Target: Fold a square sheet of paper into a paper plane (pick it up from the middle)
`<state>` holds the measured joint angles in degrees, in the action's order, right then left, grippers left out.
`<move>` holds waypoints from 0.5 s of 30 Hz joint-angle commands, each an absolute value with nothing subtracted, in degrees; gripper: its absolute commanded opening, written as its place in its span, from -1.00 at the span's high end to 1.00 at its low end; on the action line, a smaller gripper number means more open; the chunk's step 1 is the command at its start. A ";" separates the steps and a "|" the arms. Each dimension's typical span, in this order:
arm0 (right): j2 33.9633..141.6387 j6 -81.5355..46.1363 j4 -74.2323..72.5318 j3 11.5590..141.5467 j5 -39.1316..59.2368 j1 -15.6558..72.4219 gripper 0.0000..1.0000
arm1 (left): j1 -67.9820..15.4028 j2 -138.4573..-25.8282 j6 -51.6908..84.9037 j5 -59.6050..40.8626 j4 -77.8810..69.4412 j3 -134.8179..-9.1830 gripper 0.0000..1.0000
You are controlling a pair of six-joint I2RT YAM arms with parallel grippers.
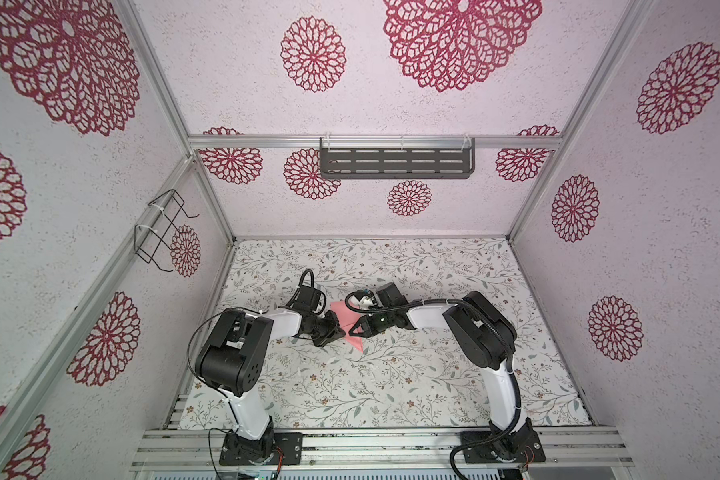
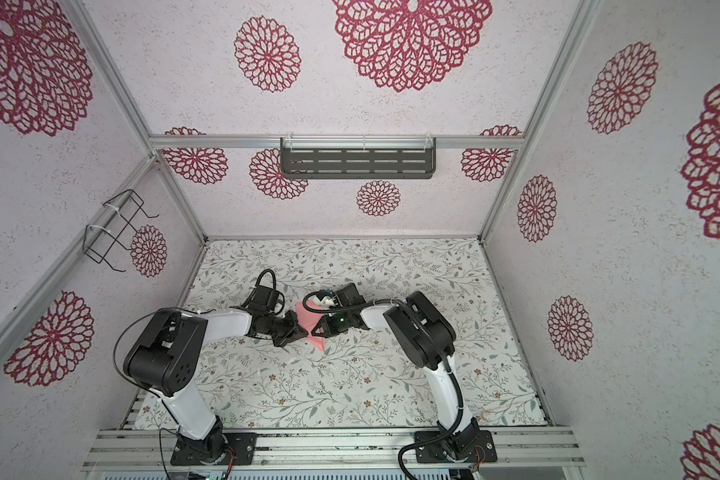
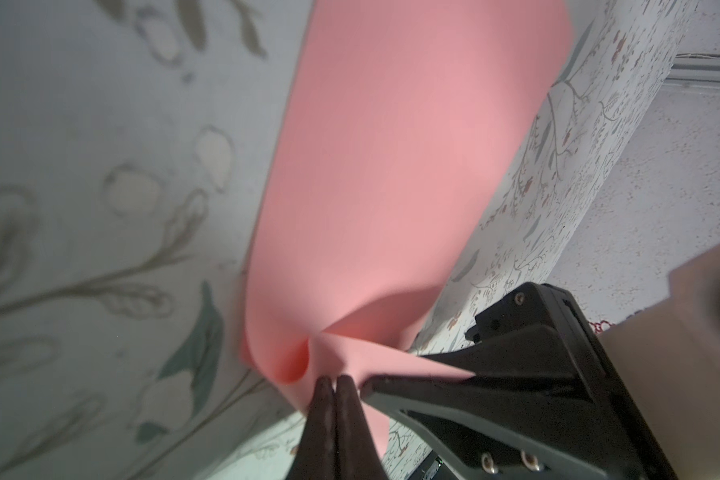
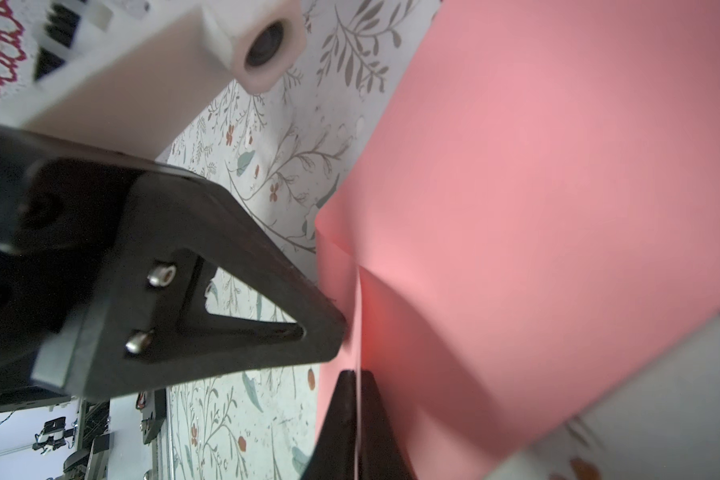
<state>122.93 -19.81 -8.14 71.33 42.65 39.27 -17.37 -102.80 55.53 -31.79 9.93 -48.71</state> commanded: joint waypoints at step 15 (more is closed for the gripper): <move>118.43 -26.08 -9.58 70.21 41.70 38.71 0.67 | -17.38 -105.01 53.99 -29.09 14.47 -50.67 0.90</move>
<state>120.79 -24.73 -9.15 69.30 40.73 38.79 -17.37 -103.48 54.48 -31.16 12.19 -50.15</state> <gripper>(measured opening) 0.170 0.047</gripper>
